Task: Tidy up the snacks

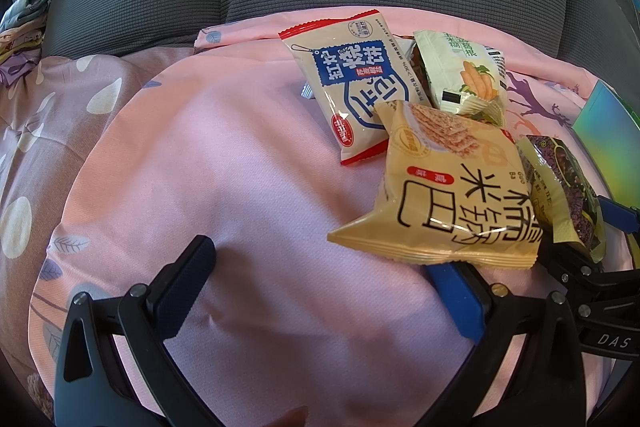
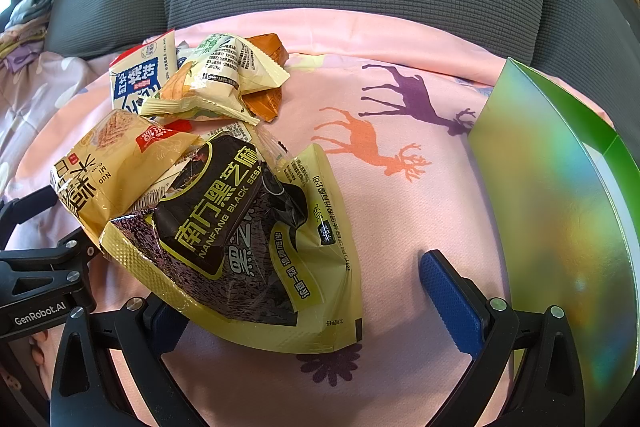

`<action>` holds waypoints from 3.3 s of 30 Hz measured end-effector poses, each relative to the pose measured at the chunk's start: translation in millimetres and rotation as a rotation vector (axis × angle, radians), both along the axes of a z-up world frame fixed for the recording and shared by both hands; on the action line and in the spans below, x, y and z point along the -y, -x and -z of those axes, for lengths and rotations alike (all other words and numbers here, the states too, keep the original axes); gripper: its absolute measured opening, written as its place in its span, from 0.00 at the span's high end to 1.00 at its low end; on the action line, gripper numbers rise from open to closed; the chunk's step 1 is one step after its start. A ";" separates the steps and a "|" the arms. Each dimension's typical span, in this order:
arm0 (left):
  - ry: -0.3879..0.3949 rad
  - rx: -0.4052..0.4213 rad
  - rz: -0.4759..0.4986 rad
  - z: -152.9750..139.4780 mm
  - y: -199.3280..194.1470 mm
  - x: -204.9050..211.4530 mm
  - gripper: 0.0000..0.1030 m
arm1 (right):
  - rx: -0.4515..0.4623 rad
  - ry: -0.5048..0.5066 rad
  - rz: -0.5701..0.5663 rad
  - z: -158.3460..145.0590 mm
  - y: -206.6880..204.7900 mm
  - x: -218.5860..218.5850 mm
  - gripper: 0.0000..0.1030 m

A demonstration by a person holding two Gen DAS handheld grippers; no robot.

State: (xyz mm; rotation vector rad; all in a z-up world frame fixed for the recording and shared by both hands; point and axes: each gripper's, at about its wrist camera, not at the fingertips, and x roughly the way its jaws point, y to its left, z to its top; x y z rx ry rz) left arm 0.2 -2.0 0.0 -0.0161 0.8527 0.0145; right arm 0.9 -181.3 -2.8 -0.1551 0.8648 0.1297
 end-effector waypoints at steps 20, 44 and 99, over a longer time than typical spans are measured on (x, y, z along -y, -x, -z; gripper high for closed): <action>0.035 -0.084 0.007 -8.5 -1.3 -10.3 0.01 | 0.000 0.001 0.000 -0.1 0.1 -0.1 0.01; 0.331 -0.064 0.103 -57.9 25.2 -28.4 0.16 | -0.123 -0.339 0.030 -84.2 2.6 13.2 0.01; 0.209 0.060 0.582 -130.2 30.7 207.9 0.76 | 0.024 -0.484 0.245 -130.4 29.9 139.5 0.62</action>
